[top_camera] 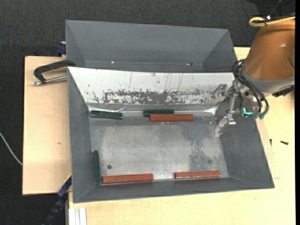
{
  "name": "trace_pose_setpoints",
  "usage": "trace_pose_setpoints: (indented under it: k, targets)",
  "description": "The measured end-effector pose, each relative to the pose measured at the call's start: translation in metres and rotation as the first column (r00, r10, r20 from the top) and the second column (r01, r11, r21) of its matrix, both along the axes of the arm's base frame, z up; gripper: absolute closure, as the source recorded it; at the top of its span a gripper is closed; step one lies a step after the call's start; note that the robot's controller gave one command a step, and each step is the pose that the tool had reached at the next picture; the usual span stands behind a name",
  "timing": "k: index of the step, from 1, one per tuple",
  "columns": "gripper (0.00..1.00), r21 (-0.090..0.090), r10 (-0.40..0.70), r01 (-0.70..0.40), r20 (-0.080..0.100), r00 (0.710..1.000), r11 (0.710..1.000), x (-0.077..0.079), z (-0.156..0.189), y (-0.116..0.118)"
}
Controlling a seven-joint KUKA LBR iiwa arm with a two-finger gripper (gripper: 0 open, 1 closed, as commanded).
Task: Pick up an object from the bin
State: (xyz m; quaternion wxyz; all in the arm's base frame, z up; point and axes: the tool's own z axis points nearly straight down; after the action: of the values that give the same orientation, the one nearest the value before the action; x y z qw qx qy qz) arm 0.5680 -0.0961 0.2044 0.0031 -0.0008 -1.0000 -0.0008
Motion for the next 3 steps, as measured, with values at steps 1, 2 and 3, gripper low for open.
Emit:
trace_pose_setpoints:
  k: [1, 2, 3]
  targets:
    - [0.0, -0.001, 0.002, -0.002, 0.009, 1.0, 1.0, 0.002, 0.005, 0.0]
    - [0.0, -0.003, 0.097, -0.096, 0.012, 0.995, 0.995, 0.016, -0.032, 0.023]
    - [0.0, -0.001, 0.08, -0.08, 0.012, 0.997, 0.997, 0.011, -0.097, 0.037]
